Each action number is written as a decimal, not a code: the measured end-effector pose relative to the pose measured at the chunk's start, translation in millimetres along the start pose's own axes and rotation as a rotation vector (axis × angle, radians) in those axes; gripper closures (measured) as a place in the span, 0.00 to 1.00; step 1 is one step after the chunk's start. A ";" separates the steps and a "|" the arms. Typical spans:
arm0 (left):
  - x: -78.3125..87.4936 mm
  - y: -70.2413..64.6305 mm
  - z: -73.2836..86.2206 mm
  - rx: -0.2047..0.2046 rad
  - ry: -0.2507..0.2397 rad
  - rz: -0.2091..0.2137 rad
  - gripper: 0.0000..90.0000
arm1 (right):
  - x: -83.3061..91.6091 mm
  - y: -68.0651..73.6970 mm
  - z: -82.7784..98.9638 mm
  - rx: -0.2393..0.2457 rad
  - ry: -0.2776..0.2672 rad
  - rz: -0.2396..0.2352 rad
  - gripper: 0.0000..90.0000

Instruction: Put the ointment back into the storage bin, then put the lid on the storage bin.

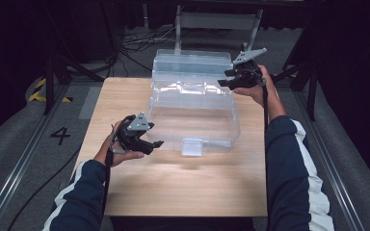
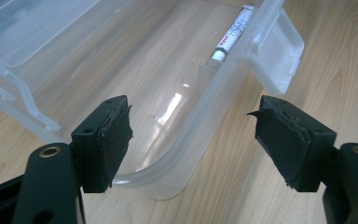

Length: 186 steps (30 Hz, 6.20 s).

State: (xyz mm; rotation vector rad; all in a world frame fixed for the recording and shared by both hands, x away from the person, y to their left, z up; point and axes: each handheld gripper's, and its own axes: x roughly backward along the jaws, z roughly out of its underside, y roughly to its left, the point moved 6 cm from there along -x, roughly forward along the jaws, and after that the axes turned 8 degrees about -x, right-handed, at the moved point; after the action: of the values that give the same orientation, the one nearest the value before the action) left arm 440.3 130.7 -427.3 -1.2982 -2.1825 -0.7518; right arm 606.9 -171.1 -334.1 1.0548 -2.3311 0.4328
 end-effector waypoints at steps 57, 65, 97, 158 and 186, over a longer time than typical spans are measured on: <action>-42.6 -3.2 -8.8 -0.163 0.159 0.106 0.82 | -25.3 8.3 -5.3 0.135 0.175 -0.029 0.83; -44.5 -2.0 -9.2 -0.157 0.152 0.135 0.84 | -25.0 8.4 -8.7 0.155 0.216 -0.051 0.87; -48.0 -2.9 -9.0 -0.131 0.150 0.153 0.83 | -24.1 13.9 -15.1 0.195 0.282 -0.094 0.93; -49.6 -6.4 -9.2 -0.095 0.164 0.119 0.78 | 13.1 62.3 -3.4 0.322 0.277 -0.099 0.97; -51.0 -13.8 -12.0 -0.107 0.176 0.089 0.77 | 21.8 79.0 7.1 0.369 0.258 -0.090 0.96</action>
State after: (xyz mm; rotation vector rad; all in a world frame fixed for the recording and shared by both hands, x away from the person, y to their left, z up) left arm 451.4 85.2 -454.7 -1.3189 -1.9568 -0.9209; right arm 532.2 -136.8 -332.2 1.1857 -2.0110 0.9320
